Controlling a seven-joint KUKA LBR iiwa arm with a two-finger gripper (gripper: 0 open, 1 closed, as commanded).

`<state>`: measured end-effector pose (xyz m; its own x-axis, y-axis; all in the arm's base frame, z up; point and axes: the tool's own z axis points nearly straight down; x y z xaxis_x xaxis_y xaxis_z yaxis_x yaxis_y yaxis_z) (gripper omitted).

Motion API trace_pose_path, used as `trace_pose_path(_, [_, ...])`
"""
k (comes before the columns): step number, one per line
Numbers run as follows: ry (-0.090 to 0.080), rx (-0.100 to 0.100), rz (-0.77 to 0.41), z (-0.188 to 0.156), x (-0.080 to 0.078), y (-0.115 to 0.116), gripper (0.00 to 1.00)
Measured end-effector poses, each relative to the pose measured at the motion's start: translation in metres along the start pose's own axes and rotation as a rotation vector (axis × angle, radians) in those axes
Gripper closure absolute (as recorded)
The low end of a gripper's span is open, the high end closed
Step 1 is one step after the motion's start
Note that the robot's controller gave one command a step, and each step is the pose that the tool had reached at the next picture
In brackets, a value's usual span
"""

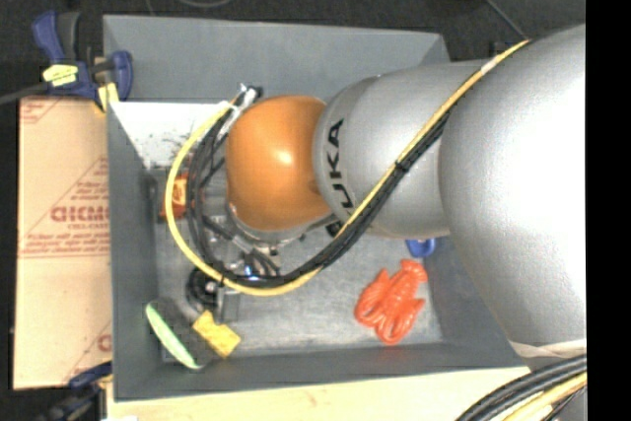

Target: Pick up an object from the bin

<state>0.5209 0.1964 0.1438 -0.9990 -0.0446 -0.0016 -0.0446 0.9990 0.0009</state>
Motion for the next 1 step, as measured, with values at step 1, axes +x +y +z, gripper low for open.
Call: trace_pose_path(1, [0.0,0.0,-0.498,0.0511,0.0059,-0.0276,1.0])
